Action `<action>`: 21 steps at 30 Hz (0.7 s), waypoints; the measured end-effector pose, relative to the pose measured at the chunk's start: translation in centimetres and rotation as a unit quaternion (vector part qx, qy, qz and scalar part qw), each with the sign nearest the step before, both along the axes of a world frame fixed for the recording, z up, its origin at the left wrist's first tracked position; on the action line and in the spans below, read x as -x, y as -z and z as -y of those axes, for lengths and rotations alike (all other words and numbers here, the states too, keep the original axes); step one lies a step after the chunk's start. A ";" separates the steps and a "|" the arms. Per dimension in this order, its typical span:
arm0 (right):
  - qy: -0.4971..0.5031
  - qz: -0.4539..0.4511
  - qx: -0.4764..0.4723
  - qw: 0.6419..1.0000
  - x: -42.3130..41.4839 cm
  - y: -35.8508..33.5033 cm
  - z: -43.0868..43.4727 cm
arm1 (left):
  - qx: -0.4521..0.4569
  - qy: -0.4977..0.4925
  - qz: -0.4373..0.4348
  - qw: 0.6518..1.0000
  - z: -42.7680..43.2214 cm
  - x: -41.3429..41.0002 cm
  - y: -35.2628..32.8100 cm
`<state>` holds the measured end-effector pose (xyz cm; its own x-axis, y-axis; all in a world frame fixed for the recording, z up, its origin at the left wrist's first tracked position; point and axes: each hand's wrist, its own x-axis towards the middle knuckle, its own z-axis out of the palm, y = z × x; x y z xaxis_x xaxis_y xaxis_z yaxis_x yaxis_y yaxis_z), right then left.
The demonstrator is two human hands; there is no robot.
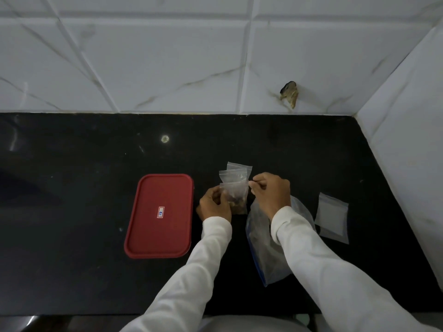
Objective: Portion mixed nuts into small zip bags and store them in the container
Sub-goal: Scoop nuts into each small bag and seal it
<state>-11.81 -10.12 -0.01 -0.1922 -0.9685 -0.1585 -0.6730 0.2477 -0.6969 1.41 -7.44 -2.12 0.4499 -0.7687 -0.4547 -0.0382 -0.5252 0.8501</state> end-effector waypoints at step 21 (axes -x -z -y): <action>0.239 0.304 0.008 0.922 11.1 -2.2 -11.3 | 0.156 0.232 0.005 0.960 -5.3 7.4 -8.0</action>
